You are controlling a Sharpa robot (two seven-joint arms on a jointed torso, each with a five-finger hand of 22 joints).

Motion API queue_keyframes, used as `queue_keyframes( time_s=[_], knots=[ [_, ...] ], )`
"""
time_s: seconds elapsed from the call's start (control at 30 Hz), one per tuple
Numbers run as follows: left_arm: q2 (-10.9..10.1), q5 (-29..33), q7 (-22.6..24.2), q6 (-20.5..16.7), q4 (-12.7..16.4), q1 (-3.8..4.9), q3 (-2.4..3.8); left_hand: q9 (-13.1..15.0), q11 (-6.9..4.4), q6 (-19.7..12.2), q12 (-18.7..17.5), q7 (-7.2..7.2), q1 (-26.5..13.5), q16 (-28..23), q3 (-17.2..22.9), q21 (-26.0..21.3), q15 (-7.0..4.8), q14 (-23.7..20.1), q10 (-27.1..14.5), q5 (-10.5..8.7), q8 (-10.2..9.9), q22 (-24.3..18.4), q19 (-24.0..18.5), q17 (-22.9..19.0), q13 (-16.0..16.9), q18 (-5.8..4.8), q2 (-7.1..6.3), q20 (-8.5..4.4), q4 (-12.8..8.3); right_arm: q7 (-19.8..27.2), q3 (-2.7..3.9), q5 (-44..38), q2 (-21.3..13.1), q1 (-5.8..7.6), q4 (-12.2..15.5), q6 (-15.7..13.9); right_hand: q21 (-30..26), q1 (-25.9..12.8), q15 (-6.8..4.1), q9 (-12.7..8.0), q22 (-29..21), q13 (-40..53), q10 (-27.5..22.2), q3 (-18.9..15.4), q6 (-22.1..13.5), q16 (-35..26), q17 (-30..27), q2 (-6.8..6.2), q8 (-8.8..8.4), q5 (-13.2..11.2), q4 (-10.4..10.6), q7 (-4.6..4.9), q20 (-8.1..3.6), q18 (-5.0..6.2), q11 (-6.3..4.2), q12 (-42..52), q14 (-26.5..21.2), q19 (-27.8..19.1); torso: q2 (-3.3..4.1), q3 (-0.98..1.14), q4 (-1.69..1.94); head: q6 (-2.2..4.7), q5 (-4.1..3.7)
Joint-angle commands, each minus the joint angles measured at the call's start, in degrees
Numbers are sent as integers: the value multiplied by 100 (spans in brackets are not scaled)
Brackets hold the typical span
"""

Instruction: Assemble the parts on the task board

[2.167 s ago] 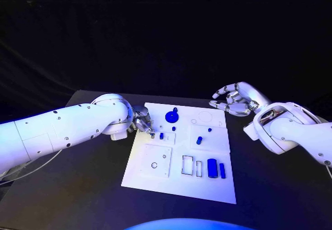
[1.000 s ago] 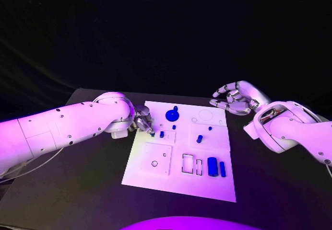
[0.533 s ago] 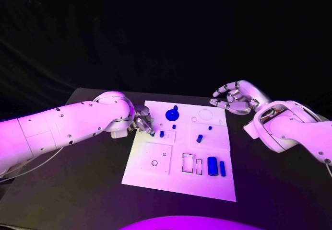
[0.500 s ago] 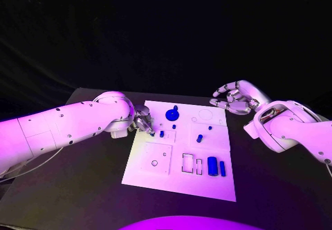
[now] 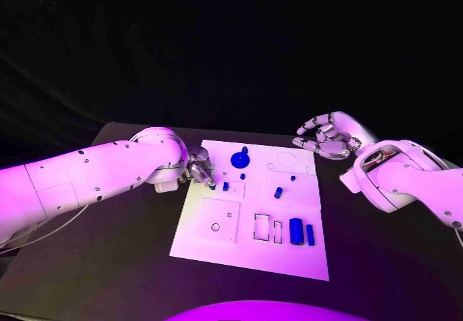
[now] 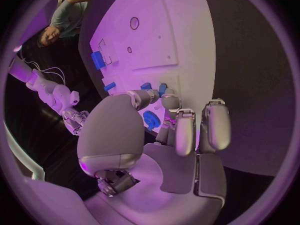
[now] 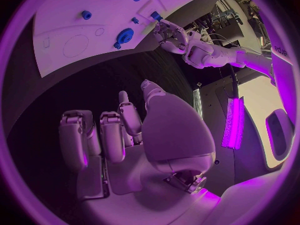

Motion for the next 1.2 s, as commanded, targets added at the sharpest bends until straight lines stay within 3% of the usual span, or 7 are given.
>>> queue_keyframes(
  time_s=[0.03,0.27,0.5,1.2],
  knots=[
    [31,-31,15,62,-2,-4,1,-6,0,43,26,-34,4,37,836,16,-34,468,57,18,19,63,2,1013,6,-21,50,1,-874,9,0,-64,-4,-4,12,32,-24,-34,-27,-5,1164,-4,-10,18,23,-34,653,28,33,32,-3,-15,-40,51,-12,-15,395,295,4,3,-6,-1,-2],
    [127,-88,-33,130,-68,-14,-22,-10,0,49,32,-35,2,36,840,14,-35,467,65,18,16,59,-3,1012,17,-19,50,1,-879,12,0,-64,-9,-4,22,30,-24,-34,-27,-5,1164,-4,-10,18,23,-34,653,28,33,32,-3,-15,-40,51,-12,-15,395,295,10,-4,-13,0,-16],
    [173,-230,-143,258,-75,-40,-34,-17,-1,59,38,-35,1,48,845,34,-37,473,76,24,7,100,31,1032,30,-30,43,-1,-893,17,0,-64,-18,-4,34,27,-24,-34,-27,-5,1164,-4,-10,18,23,-34,653,28,33,32,-3,-15,-40,51,-12,-15,395,295,2,4,-12,2,-32],
    [128,-257,-229,245,-77,-51,-35,-59,-11,141,84,-43,-51,69,869,59,-46,483,158,173,-35,145,63,1070,110,-39,13,-10,-957,19,0,-64,-37,-4,48,20,-24,-34,-27,-5,1164,-4,-10,18,23,-34,653,28,33,32,-3,-15,-40,51,-12,-15,395,295,-2,-4,1,-9,-41]
  ],
)
